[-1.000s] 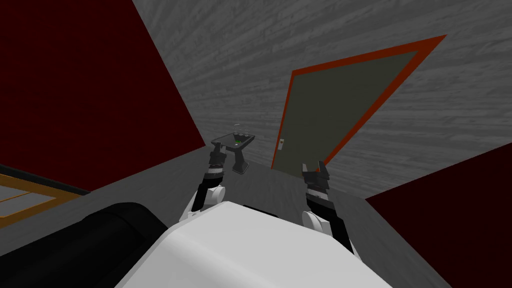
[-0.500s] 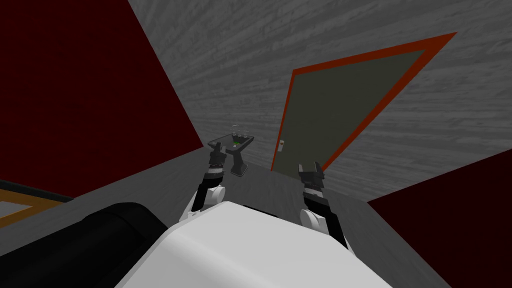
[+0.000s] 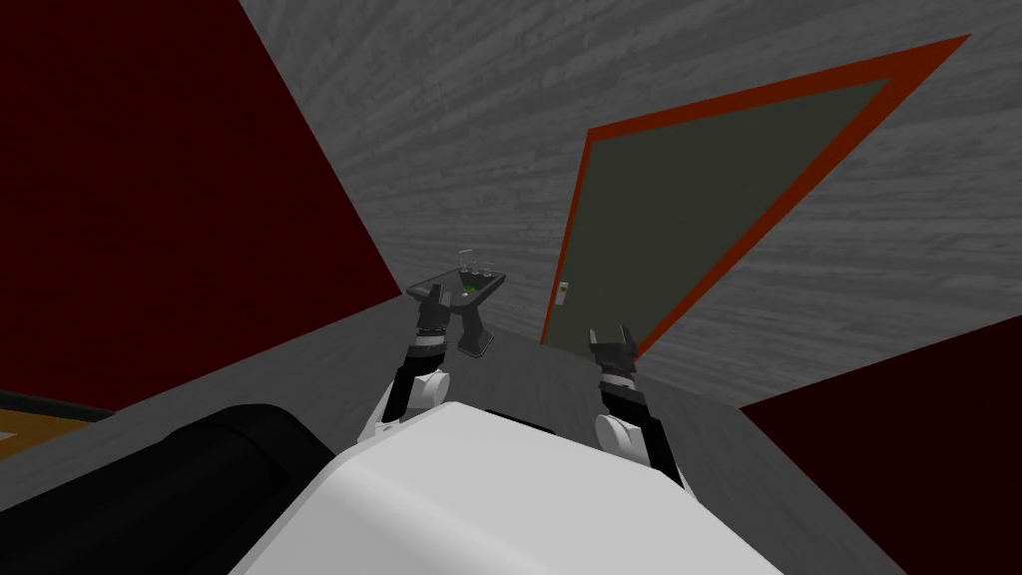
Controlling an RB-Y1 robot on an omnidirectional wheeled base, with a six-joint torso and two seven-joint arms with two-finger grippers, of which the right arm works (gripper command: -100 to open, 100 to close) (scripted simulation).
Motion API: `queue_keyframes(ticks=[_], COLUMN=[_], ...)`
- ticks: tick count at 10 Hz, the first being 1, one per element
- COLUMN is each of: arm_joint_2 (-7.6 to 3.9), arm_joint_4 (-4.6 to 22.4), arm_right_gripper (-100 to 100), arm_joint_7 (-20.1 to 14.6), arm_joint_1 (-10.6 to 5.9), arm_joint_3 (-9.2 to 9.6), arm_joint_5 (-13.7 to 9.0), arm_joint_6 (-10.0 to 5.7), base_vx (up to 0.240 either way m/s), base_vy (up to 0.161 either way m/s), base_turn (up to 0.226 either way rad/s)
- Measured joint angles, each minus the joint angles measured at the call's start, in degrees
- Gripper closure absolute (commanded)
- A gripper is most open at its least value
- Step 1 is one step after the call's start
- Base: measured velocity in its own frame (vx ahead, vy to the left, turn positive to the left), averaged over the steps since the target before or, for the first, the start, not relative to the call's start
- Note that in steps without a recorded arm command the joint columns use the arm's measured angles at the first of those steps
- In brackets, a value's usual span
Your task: Pull the door open
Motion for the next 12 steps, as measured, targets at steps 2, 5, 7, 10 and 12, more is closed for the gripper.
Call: queue_keyframes(ticks=[2, 5, 7, 10, 12], arm_joint_2=[-0.77, -1.89, -2.57, -3.66, -4.06], arm_joint_4=[1.9, 4.9, 6.9, 9.9, 11.9], arm_right_gripper=[-100, -100, -100, -100, -100], arm_joint_7=[-2.3, -5.7, -8.1, -11.9, -14.1], arm_joint_1=[-1.06, -2.92, -3.62, -5.01, -6.22], arm_joint_3=[0.26, 0.54, 1.16, 1.89, 2.36], arm_joint_5=[-1.7, -4.3, -5.9, -8.7, -10.5], arm_joint_6=[0.09, 0.41, 0.03, 0.2, 0.31], base_vx=[0.12, 0.113, 0.141, 0.126, 0.125], base_vy=[0.009, 0.015, 0.021, 0.019, 0.02], base_turn=[-0.014, -0.027, -0.027, -0.021, -0.03])
